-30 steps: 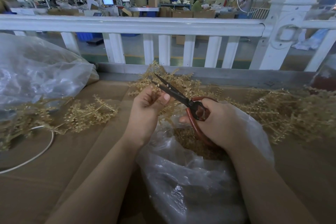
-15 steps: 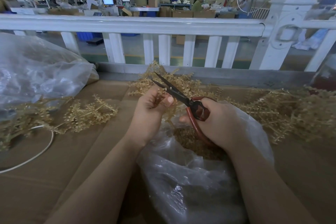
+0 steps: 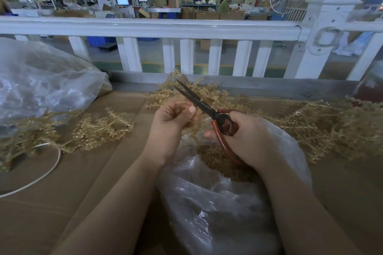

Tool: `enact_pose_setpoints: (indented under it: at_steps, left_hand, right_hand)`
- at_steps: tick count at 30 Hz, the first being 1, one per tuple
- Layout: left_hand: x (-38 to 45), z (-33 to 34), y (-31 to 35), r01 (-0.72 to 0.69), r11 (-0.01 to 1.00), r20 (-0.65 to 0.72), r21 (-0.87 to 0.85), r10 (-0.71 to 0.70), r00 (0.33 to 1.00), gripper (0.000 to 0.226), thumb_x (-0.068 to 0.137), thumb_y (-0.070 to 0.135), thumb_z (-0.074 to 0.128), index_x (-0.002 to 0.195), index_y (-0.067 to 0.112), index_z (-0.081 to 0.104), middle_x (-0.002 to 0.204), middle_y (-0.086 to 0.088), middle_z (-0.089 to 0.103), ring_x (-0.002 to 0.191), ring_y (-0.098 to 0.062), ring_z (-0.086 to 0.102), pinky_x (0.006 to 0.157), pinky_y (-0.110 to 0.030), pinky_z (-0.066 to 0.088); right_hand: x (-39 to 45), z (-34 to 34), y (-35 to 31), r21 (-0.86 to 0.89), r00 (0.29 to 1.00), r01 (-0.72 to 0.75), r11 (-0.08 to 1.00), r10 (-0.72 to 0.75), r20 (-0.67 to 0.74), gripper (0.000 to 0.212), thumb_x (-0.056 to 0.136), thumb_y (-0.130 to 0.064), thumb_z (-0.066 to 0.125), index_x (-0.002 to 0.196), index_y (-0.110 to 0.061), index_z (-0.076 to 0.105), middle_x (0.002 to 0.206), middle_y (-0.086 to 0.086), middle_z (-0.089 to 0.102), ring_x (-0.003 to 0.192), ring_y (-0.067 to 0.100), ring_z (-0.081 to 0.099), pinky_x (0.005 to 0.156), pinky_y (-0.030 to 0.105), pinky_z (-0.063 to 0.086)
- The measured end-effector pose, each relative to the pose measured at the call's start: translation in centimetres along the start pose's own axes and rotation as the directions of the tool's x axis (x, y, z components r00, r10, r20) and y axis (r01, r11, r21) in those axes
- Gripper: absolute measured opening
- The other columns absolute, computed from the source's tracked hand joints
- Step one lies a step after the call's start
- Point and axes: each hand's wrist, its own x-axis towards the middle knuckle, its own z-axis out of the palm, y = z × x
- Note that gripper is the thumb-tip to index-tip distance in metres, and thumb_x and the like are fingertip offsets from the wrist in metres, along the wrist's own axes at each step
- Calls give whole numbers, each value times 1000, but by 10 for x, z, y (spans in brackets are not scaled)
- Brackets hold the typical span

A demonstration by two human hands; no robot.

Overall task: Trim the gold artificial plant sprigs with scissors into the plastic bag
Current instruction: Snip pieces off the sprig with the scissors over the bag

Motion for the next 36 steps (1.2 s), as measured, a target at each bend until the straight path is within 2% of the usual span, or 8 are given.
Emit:
enact_pose_setpoints:
  at_steps: [3, 6, 13, 17, 21, 26, 33, 36]
  left_hand:
    - [2, 0, -2, 101, 983, -40, -152, -108, 993, 3, 89, 7, 63, 88, 10, 64, 73, 0, 68, 71, -12, 65, 72, -27, 55]
    - [2, 1, -4, 119, 972, -15, -202, -125, 992, 18, 83, 14, 66, 96, 2, 62, 72, -3, 65, 70, -14, 62, 73, -30, 53]
    - [-1, 3, -6, 213, 974, -7, -75, -214, 977, 27, 88, 33, 63, 97, 12, 75, 80, -2, 71, 76, -12, 65, 74, -24, 55]
    - [-1, 0, -3, 200, 973, -71, 117, -193, 979, 31, 97, 40, 53, 97, 21, 77, 70, 0, 63, 61, -6, 52, 59, -15, 45]
    - [0, 0, 2, 263, 964, -74, -47, -266, 961, 31, 105, 24, 45, 100, 10, 72, 67, -1, 62, 55, -8, 50, 54, -16, 42]
    - [2, -2, 9, 278, 923, 28, -267, -280, 959, 33, 94, -10, 45, 99, 7, 73, 94, -7, 74, 80, -15, 70, 76, -22, 56]
    - [1, -1, 7, 297, 903, 53, -312, -295, 954, 26, 94, -9, 49, 119, -4, 56, 117, -15, 71, 105, -21, 71, 85, -26, 57]
    - [1, 0, 7, 329, 886, 42, -327, -334, 942, 18, 89, -1, 57, 106, 3, 59, 111, -16, 73, 102, -22, 72, 84, -28, 58]
  right_hand:
    - [1, 0, -4, 211, 994, -107, 972, 104, 24, 73, 49, -102, 50, 77, -37, 67, 75, -26, 68, 70, -7, 64, 57, 19, 44]
    - [3, -1, -7, 371, 986, -164, 914, 152, 62, 53, 51, -89, 68, 86, -50, 69, 70, -19, 71, 62, -1, 67, 56, 18, 48]
    - [4, 0, -4, 464, 973, -229, 856, 206, 100, 14, 76, -45, 86, 82, -43, 74, 72, -10, 75, 63, 7, 72, 54, 16, 54]
    - [3, 0, -2, 488, 972, -223, 844, 232, 43, 12, 80, -44, 82, 80, -34, 75, 71, -5, 75, 63, 11, 72, 59, 24, 60]
    - [3, -1, -2, 482, 978, -189, 856, 206, 17, 11, 82, -42, 81, 79, -35, 74, 70, -5, 74, 62, 9, 71, 58, 22, 57]
    - [2, -1, -3, 466, 983, -155, 871, 183, -15, 11, 77, -52, 77, 84, -46, 72, 73, -11, 74, 66, 4, 70, 62, 21, 52]
    - [1, -1, -5, 464, 984, -130, 876, 171, -47, 16, 71, -64, 72, 79, -51, 69, 71, -19, 71, 68, -2, 67, 58, 14, 47]
    - [1, 0, -3, 445, 986, -129, 886, 163, -40, 13, 77, -55, 77, 78, -44, 71, 74, -20, 72, 71, -3, 67, 63, 17, 46]
